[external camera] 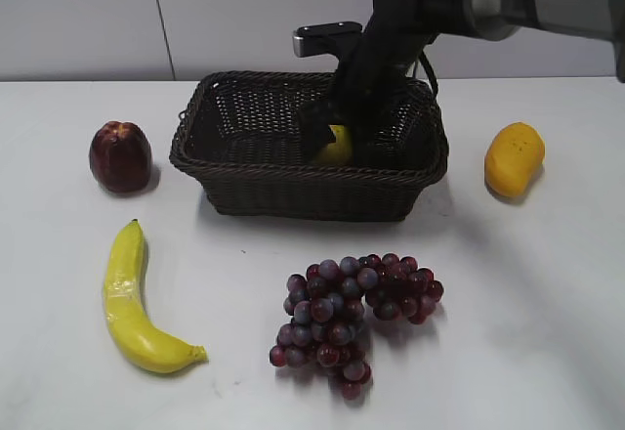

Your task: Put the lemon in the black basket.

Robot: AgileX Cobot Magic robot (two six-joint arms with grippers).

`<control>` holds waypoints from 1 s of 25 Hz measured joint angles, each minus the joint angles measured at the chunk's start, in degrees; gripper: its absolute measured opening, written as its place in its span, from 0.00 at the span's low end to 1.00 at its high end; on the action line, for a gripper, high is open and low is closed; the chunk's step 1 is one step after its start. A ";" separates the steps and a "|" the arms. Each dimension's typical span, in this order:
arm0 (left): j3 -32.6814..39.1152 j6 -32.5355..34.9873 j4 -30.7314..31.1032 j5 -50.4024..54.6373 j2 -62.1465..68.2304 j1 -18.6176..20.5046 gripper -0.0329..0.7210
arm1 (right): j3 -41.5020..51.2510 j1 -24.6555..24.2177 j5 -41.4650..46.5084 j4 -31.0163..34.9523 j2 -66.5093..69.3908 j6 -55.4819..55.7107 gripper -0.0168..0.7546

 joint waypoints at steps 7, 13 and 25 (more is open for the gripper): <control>0.00 0.00 0.00 0.00 0.00 0.00 0.65 | -3.59 -0.07 4.95 -8.64 -3.49 0.26 0.84; 0.00 0.00 0.00 0.00 0.00 0.00 0.65 | -11.37 -4.10 18.61 -17.11 -4.88 3.20 0.83; 0.00 0.00 0.00 0.00 0.00 0.00 0.65 | -11.30 -22.00 21.67 -16.30 -5.91 9.57 0.79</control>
